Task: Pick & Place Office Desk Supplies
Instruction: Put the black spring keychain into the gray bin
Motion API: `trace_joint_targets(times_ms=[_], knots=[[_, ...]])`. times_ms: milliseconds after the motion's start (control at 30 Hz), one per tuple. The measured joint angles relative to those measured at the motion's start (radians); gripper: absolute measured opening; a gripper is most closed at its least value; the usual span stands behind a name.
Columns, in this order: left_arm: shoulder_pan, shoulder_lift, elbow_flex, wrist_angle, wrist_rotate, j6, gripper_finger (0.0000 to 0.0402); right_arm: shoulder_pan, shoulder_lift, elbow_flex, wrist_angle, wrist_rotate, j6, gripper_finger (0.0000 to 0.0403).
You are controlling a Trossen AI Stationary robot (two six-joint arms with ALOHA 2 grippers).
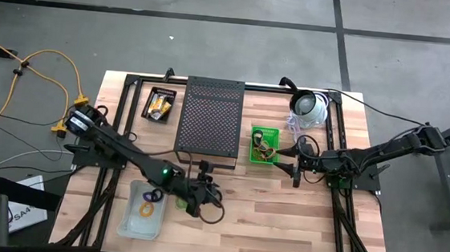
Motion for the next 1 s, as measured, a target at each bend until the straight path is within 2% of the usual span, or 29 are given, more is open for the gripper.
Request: trace_joint_targets(times_ms=[267, 567, 833, 1000], knots=[[-0.010, 0.050, 0.013, 0.010, 0.001, -0.041, 0.0113, 0.000, 0.000, 0.000, 0.001, 0.000, 0.000, 0.0223], [-0.016, 0.173, 0.077, -0.021, 0.032, -0.058, 0.0113, 0.000, 0.000, 0.000, 0.003, -0.001, 0.000, 0.0223], [-0.019, 0.209, 0.090, -0.047, 0.096, -0.137, 0.0113, 0.000, 0.000, 0.000, 0.002, -0.001, 0.000, 0.0223], [-0.005, 0.222, 0.091, -0.073, 0.184, -0.164, 0.0113, 0.000, 0.000, 0.000, 0.001, 0.000, 0.000, 0.0223]])
